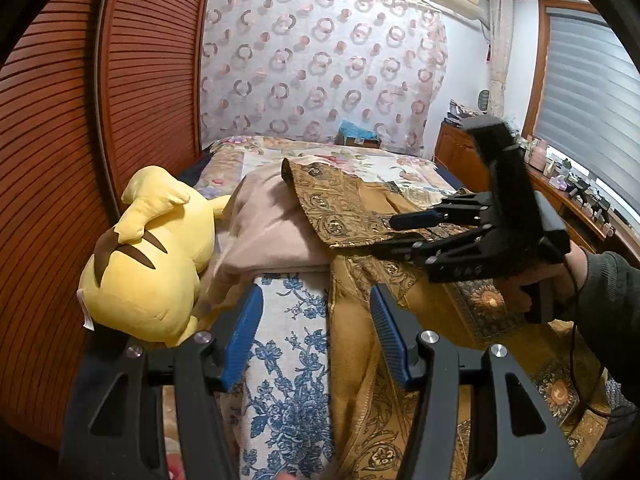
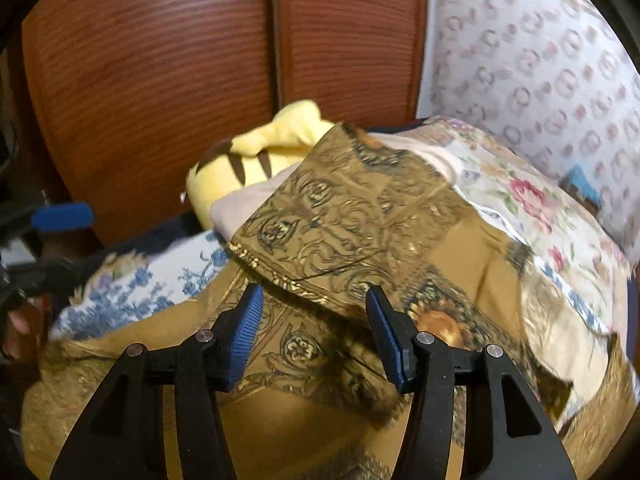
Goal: Fold small clothes
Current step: 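Grasp the folded shirt panel with the right gripper and fold it toward the center, then open the right gripper and lay the folded panel flat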
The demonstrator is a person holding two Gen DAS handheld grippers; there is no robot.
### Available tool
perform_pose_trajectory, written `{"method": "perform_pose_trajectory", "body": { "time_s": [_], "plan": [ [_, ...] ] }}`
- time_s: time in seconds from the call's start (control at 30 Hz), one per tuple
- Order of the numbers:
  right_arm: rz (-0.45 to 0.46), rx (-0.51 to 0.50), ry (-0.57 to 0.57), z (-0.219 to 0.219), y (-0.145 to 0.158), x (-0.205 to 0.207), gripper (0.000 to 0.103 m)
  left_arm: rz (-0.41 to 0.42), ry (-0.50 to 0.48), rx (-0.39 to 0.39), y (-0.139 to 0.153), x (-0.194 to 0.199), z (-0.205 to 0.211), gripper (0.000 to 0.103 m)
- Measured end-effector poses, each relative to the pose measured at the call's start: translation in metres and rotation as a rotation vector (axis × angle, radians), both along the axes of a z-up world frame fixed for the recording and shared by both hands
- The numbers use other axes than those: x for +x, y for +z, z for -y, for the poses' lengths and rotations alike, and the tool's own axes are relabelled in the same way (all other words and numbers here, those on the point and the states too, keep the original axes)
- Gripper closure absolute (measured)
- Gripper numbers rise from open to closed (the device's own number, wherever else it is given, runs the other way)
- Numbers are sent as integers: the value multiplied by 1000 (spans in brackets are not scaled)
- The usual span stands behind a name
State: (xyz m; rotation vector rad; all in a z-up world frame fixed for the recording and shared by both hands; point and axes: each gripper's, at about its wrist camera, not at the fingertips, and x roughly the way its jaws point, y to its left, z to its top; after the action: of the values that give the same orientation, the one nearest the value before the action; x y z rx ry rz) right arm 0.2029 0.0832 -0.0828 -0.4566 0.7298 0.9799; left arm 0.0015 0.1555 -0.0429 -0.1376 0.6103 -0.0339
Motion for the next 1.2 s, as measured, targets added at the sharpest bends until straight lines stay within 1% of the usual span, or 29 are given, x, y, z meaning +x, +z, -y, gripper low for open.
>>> {"method": "perform_pose_trajectory", "body": {
  "time_s": [0.03, 0.1, 0.13, 0.17, 0.2, 0.3, 0.33, 0.43, 0.5, 0.6, 0.8, 0.9, 1.0, 1.03, 1.07, 1.1, 1.2],
  "plan": [
    [8, -17, 5, -4, -3, 1, 48, 0, 1, 1, 0, 0, -1, 48],
    [29, -52, 16, -10, -9, 2, 55, -1, 3, 0, -1, 0, -1, 48],
    [35, -65, 23, -14, -11, 3, 59, -2, 2, -1, -1, 0, -1, 48],
    [37, -71, 29, -16, -13, 3, 70, -4, 2, 0, -1, 0, -1, 48],
    [31, -68, 38, -16, -14, 5, 76, -6, 1, 1, -2, 0, -1, 48],
    [-3, -12, 52, -12, -9, 10, 90, -11, -2, 4, -3, 1, -1, 48],
    [-15, 2, 56, -11, -7, 12, 96, -12, -2, 4, -3, 1, 0, 48],
    [-25, 36, 29, -7, 0, 20, 99, -14, -3, 6, -3, 3, 1, 48],
    [-16, 60, -16, -1, 7, 26, 100, -13, -3, 4, -3, 3, 1, 48],
    [-10, 103, -115, 12, 19, 41, 100, -13, -7, 3, -3, 5, 4, 48],
    [-23, 118, -269, 34, 27, 72, 101, -15, -20, 6, -4, 8, 9, 48],
    [-62, 146, -359, 50, 27, 89, 101, -16, -23, 4, -4, 9, 9, 48],
    [-105, 191, -420, 68, 25, 104, 101, -14, -23, 2, -4, 10, 9, 48],
    [-122, 197, -435, 72, 23, 108, 94, -14, -24, 1, -4, 11, 10, 48],
    [-129, 187, -450, 75, 21, 111, 81, -15, -24, 2, -4, 11, 10, 48],
    [-126, 179, -458, 78, 21, 112, 78, -15, -24, 3, -3, 11, 12, 48],
    [-116, 171, -444, 86, 24, 109, 77, -11, -27, 6, 0, 14, 14, 48]
  ]
}}
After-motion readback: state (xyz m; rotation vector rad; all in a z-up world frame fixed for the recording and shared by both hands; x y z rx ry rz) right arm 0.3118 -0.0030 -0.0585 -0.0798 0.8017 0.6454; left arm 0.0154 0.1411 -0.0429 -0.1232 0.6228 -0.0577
